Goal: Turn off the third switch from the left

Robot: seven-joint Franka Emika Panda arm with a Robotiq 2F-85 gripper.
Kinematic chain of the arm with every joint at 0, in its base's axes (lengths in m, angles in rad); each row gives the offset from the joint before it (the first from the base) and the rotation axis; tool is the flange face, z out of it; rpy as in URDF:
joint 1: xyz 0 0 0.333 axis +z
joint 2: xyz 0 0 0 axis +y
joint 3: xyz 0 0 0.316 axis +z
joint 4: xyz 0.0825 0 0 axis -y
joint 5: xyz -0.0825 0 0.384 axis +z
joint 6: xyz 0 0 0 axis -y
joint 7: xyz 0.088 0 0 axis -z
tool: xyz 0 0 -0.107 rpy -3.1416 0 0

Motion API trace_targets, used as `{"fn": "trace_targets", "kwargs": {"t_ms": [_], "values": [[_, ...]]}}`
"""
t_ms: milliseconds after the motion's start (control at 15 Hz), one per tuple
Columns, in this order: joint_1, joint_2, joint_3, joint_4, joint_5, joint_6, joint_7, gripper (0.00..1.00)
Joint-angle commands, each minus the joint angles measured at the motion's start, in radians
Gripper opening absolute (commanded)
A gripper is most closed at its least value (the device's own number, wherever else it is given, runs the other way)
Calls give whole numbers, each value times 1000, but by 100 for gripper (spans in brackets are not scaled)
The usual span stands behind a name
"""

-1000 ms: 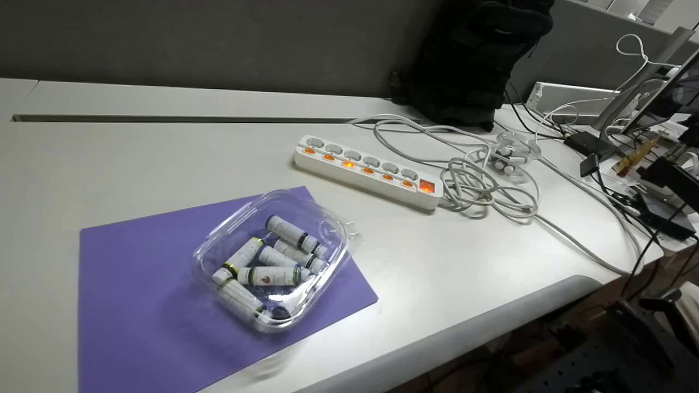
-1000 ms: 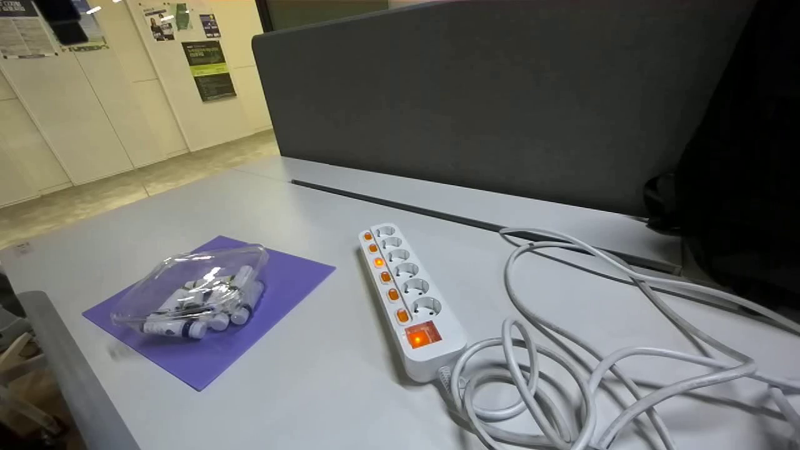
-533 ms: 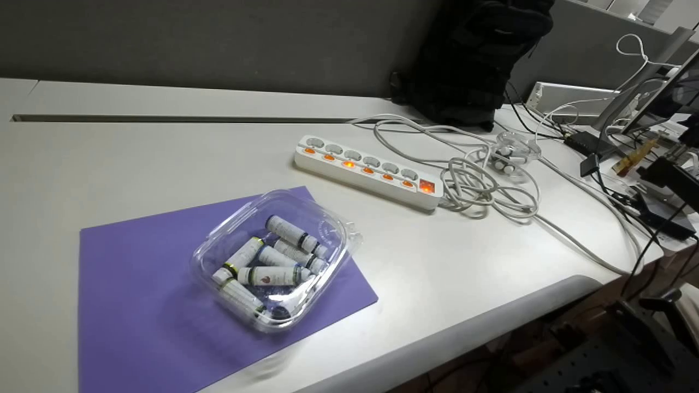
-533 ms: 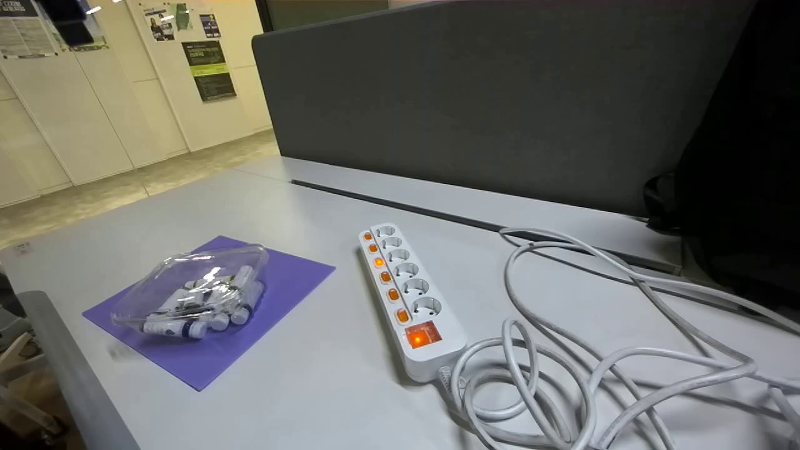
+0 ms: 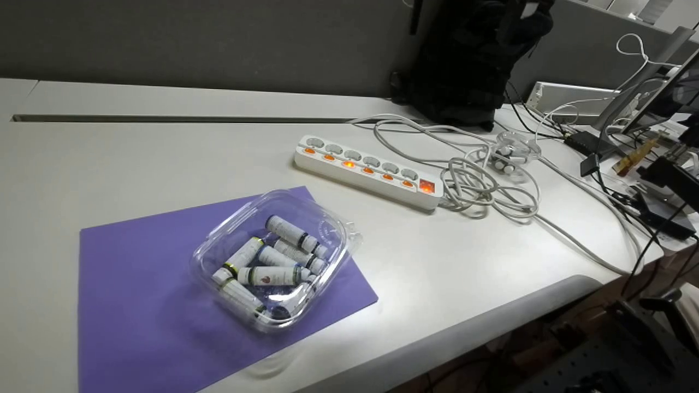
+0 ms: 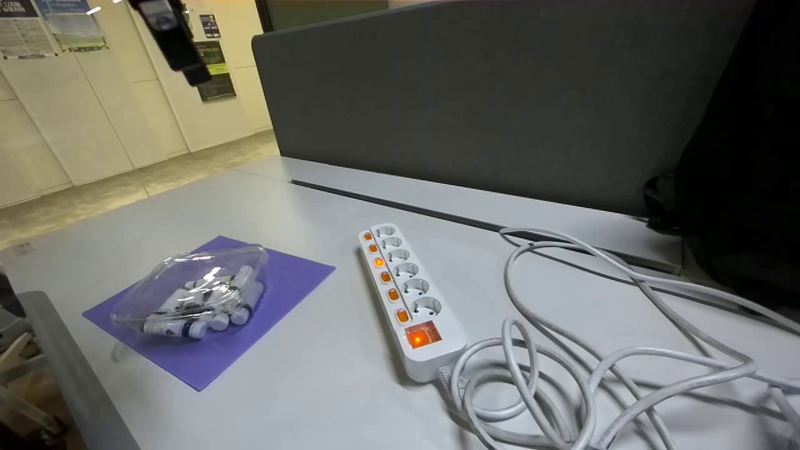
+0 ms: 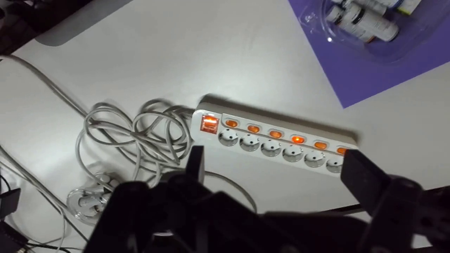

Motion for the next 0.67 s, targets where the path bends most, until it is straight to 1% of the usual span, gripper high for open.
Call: {"fn": "trace_targets", "kwargs": {"t_ms": [0, 133, 333, 467, 533, 600], "values": [[-26, 92, -70, -4, -45, 115, 71, 100], [-30, 149, -114, 3, -29, 194, 53, 100], [-23, 236, -161, 25, -20, 294, 35, 100], [-6, 293, -188, 42, 8, 341, -18, 100], [5, 310, -199, 46, 30, 356, -58, 100], [3, 262, -198, 6, -4, 341, -15, 100]]}}
